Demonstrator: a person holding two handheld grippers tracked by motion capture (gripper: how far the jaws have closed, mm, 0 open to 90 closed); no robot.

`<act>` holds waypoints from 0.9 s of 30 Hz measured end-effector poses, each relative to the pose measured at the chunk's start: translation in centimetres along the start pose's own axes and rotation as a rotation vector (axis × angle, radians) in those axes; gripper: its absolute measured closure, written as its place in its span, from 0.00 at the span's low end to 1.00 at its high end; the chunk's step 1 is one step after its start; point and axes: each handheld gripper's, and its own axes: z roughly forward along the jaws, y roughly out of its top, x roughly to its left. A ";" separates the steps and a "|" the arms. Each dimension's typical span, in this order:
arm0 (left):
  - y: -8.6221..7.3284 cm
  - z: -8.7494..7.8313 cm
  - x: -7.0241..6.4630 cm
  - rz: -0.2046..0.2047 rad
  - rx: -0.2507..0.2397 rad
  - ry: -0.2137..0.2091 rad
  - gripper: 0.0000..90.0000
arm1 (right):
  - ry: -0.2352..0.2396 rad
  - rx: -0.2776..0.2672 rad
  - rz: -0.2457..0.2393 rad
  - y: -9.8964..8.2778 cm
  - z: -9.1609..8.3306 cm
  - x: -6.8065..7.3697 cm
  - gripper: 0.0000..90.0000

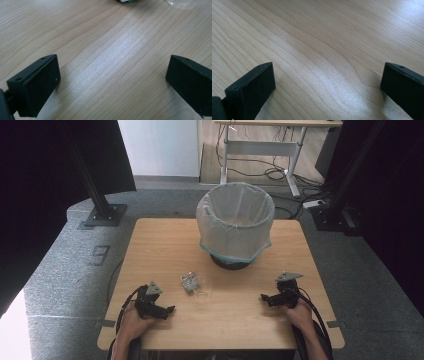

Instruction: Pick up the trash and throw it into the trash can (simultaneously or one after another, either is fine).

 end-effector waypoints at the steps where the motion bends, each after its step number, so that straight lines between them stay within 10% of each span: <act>1: 0.0 0.0 0.0 -0.002 0.000 0.002 0.00 | -0.003 0.001 0.003 0.0 0.0 0.0 0.00; 27: 0.3 0.1 -0.4 -0.035 0.012 0.028 0.00 | -0.008 0.001 0.008 0.0 -0.1 0.1 0.00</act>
